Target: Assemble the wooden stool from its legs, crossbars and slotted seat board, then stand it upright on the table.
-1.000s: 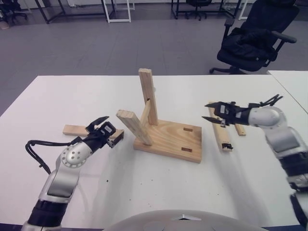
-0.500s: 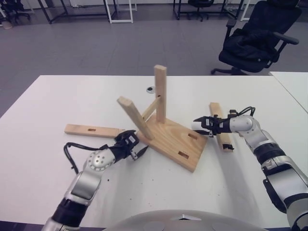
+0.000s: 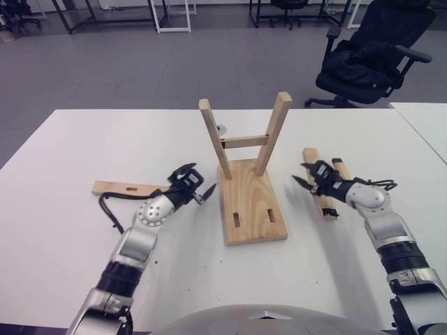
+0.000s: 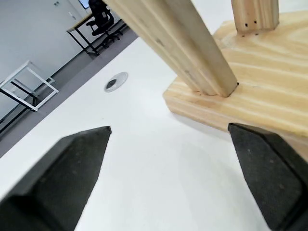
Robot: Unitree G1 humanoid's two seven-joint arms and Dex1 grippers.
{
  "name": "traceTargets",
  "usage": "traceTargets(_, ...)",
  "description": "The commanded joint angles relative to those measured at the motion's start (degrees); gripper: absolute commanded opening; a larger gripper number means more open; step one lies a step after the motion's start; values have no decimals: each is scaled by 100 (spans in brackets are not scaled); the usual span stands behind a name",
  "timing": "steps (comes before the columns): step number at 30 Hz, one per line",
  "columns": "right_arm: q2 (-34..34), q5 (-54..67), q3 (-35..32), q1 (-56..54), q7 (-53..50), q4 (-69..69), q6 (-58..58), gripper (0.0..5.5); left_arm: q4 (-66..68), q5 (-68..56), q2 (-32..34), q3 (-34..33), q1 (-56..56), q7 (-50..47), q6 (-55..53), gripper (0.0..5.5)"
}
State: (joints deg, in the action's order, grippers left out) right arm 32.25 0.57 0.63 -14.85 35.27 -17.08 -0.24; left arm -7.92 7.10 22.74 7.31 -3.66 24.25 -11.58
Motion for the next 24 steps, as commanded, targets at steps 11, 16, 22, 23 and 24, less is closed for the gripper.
traceTargets(11, -254, -107, -73, 308, -468, -8, 57, 227, 1579, 47, 754, -1731, 85, -755, 126, 450)
traceTargets(16, -260, -92, -42, 245, -427, -79, 65, 227, 1813, -97, 551, -1274, 189, -350, 279, 450)
traceTargets(22, -167, -70, -51, 168, -258, -213, 50, 227, 1404, -677, 793, -620, 984, 1076, 1511, 450)
traceTargets(23, -148, -69, -55, 161, -222, -244, 44, 227, 1362, -795, 845, -532, 1072, 1329, 1807, 450)
traceTargets(24, -132, -68, -57, 152, -192, -277, 33, 227, 1314, -885, 906, -437, 1133, 1572, 2087, 450)
